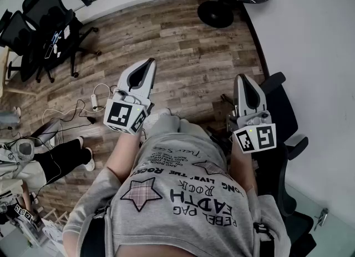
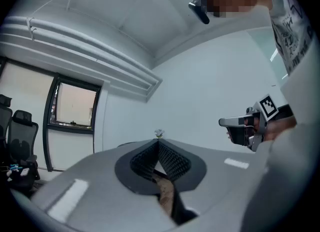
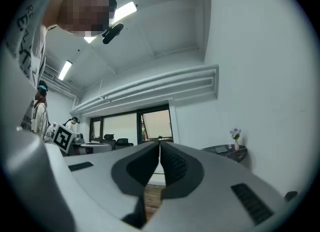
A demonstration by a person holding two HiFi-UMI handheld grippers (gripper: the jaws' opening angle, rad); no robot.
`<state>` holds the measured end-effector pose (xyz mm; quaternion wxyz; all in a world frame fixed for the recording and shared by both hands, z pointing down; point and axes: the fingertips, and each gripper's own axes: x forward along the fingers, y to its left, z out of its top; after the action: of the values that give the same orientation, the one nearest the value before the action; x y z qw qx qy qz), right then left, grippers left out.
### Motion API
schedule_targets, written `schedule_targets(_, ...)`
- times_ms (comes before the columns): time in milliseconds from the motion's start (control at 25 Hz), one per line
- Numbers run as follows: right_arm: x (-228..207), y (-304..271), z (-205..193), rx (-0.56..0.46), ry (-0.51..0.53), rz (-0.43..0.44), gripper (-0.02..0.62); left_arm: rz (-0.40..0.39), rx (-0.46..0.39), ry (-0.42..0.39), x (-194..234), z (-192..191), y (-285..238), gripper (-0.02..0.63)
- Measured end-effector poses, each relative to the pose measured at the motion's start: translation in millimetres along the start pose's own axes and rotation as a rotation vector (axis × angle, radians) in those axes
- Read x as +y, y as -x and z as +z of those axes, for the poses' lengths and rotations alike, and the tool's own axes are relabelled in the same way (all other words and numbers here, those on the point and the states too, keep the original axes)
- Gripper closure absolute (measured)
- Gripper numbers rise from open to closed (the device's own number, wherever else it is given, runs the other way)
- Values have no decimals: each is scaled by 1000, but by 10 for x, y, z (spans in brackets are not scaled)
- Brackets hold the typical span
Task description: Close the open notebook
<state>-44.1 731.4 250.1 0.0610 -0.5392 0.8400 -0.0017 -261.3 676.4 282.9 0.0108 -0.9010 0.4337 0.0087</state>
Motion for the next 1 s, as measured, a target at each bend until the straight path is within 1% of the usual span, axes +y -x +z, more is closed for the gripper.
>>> schedule_targets(200,23,19,75,-7,4,-12,581,-4,3,4,-16,42,4,597)
schedule_targets(440,-87,88,115,-16,7,-39,581,-26,-5,-16,-132,100,-87,597)
schedule_targets(640,-144,86,158,-25,9,-51,581,-32,-2,-10,-132,120,-147,597)
schedule_targets(840,-262,38,201,-52,-30,-86,581,-43,-2,4,-110,160,-266,597)
schedule_targets(1000,-358,5,132,-40,-48,-99,581,-65,-1,-3,-133,119,-356,597)
